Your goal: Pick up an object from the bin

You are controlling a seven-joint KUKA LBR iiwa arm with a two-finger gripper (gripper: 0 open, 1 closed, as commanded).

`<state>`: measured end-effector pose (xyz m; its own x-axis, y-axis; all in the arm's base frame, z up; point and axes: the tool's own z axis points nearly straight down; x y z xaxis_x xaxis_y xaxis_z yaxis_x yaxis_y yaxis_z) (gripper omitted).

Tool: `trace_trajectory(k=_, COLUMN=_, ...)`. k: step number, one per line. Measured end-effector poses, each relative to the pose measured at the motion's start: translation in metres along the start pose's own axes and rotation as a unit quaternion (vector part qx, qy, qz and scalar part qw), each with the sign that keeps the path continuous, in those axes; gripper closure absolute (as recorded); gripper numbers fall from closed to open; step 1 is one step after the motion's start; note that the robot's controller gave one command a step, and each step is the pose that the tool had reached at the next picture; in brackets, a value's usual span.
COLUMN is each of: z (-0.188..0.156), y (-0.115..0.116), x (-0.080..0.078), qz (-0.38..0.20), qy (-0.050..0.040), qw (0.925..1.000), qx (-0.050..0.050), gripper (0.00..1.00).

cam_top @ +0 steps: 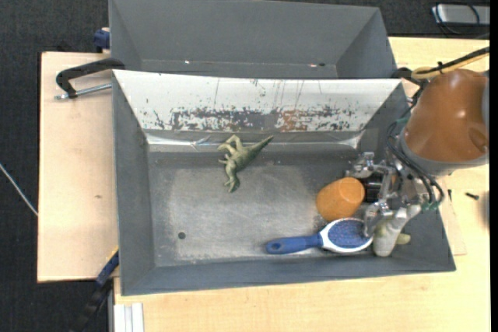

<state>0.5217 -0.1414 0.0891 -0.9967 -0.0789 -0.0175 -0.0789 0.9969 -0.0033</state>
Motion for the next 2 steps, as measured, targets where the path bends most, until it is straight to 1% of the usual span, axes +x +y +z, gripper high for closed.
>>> trace_trajectory(k=1, z=0.0002, y=-0.0033, x=0.0009, qz=0.0, qy=0.0008, qw=1.0, qx=0.002, gripper=1.0)
trace_trajectory(k=2, z=0.0001, y=-0.0027, x=-0.0028, qz=0.001, qy=-0.0081, qw=1.0, qx=0.004, gripper=0.0)
